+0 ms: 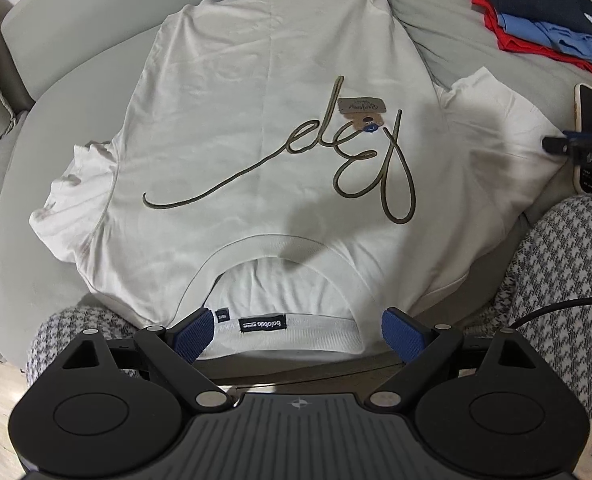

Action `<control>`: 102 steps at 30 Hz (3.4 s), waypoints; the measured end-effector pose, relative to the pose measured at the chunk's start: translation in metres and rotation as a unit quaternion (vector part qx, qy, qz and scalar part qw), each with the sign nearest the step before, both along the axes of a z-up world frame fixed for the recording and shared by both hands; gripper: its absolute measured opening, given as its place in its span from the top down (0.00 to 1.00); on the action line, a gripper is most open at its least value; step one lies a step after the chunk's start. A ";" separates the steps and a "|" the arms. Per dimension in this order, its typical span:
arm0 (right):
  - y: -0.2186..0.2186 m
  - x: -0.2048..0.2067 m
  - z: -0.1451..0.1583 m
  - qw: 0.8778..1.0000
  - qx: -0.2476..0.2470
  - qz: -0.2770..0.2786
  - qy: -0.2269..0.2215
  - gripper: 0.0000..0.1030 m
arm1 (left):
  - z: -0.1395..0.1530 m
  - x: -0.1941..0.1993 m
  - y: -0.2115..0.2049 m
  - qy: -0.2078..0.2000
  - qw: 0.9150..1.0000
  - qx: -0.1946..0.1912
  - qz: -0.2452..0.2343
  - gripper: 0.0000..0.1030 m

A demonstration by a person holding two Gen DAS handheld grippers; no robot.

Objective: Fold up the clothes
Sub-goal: 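Grasp the sleeve side with the right tool and fold it onto the shirt body, then open the right tool and withdraw it from the folded side, then grasp the opposite side edge of the shirt with the left tool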

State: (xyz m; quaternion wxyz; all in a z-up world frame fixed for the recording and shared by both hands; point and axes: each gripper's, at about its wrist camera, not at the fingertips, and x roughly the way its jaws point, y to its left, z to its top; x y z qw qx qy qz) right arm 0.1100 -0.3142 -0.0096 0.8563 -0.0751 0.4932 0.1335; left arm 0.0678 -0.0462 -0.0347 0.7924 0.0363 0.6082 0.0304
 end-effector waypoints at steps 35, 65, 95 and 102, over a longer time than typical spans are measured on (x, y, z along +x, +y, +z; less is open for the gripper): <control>0.256 -0.083 0.017 0.973 -0.120 0.196 -0.014 0.48 | 0.019 -0.055 0.108 -0.076 0.988 -0.088 0.104 0.11; 0.169 -0.044 0.009 0.992 0.003 0.087 0.089 0.75 | 0.011 -0.019 0.084 -0.064 0.996 -0.049 0.044 0.11; 0.191 -0.070 0.007 0.985 -0.004 0.147 0.090 0.73 | 0.015 -0.040 0.098 -0.074 0.994 -0.051 0.065 0.11; 0.220 -0.091 0.038 0.979 0.016 0.194 0.058 0.73 | 0.023 -0.039 0.156 -0.112 0.984 -0.067 0.121 0.11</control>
